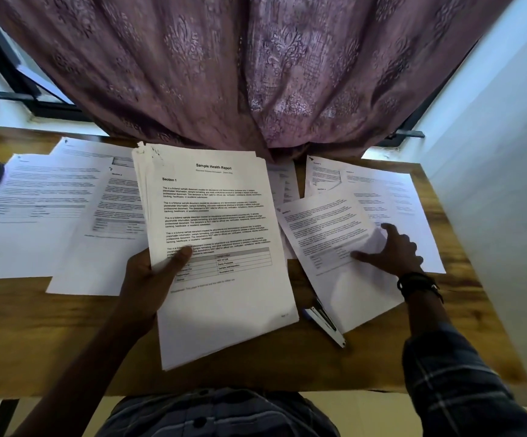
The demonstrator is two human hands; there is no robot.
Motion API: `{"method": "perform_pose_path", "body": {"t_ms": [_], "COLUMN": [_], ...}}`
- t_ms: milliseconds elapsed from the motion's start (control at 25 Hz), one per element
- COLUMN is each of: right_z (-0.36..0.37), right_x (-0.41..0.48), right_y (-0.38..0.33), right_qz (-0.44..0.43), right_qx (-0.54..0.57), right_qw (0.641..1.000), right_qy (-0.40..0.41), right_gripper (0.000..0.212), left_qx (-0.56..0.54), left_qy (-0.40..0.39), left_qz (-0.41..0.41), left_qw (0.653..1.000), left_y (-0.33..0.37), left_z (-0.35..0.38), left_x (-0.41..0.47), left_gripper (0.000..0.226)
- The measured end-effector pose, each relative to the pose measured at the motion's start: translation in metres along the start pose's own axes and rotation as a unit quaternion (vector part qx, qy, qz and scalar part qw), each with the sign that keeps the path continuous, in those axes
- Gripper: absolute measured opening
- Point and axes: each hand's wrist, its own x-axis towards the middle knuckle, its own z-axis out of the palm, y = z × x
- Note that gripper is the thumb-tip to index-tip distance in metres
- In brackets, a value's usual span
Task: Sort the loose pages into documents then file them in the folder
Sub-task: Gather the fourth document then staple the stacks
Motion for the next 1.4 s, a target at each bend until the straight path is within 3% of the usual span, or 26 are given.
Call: {"method": "perform_pose_path", "body": {"t_ms": [80,200,280,400,480,600,720,800,880,1040,1080,1160,1200,1400], "right_z": [-0.005,-0.022,-0.043,-0.075,-0.085,-0.078,-0.054,-0.038,-0.032,-0.026,-0.022,-0.013,-0.008,0.0], "right_x": [0.002,-0.003,-0.017,-0.056,-0.083,-0.114,-0.135,-0.148,-0.159,-0.162,-0.161,-0.156,-0.153,-0.155], "right_y": [-0.003,-0.018,-0.039,-0.072,-0.087,-0.105,-0.12,-0.129,-0.138,-0.144,-0.146,-0.149,-0.151,-0.164], "right_qz": [-0.003,-0.073,-0.145,-0.199,-0.19,-0.172,-0.157,-0.161,-0.148,-0.095,-0.131,-0.234,-0.264,-0.305], "right_qx": [0.031,0.076,0.101,0.236,0.367,0.526,0.587,0.594,0.577,0.582,0.556,0.433,0.393,0.432], "right_qw": [1.0,0.993,0.982,0.948,0.91,0.826,0.767,0.748,0.752,0.747,0.768,0.852,0.87,0.847], "right_qy": [0.007,0.049,0.074,0.082,0.039,-0.106,-0.208,-0.249,-0.282,-0.306,-0.29,-0.181,-0.137,-0.062], "right_gripper": [0.086,0.048,0.036,0.024,0.023,0.029,0.032,0.028,0.026,0.055,0.049,0.034,0.037,0.039], "left_qx": [-0.01,-0.032,-0.051,-0.089,-0.108,-0.138,-0.15,-0.139,-0.122,-0.099,-0.096,-0.1,-0.097,-0.053], "left_qy": [-0.004,-0.006,-0.011,-0.019,-0.023,-0.028,-0.047,-0.059,-0.067,-0.032,-0.013,0.021,0.025,0.021], "left_qz": [-0.004,-0.018,-0.028,-0.039,-0.041,-0.049,-0.081,-0.094,-0.098,-0.045,-0.019,0.039,0.065,0.113], "left_qw": [1.0,0.999,0.998,0.995,0.993,0.989,0.984,0.984,0.985,0.994,0.995,0.994,0.993,0.992], "left_y": [0.002,0.008,0.013,0.021,0.025,0.029,0.03,0.028,0.025,0.025,0.027,0.033,0.036,0.043], "left_z": [0.002,0.002,0.001,0.0,0.001,0.003,0.004,0.003,0.002,0.003,0.005,0.005,0.004,-0.005], "left_x": [0.0,0.001,0.001,0.001,0.0,-0.002,-0.005,-0.007,-0.009,-0.011,-0.011,-0.01,-0.009,-0.002], "left_gripper": [0.026,0.028,0.03,0.032,0.032,0.031,0.025,0.026,0.025,0.023,0.025,0.028,0.03,0.031]}}
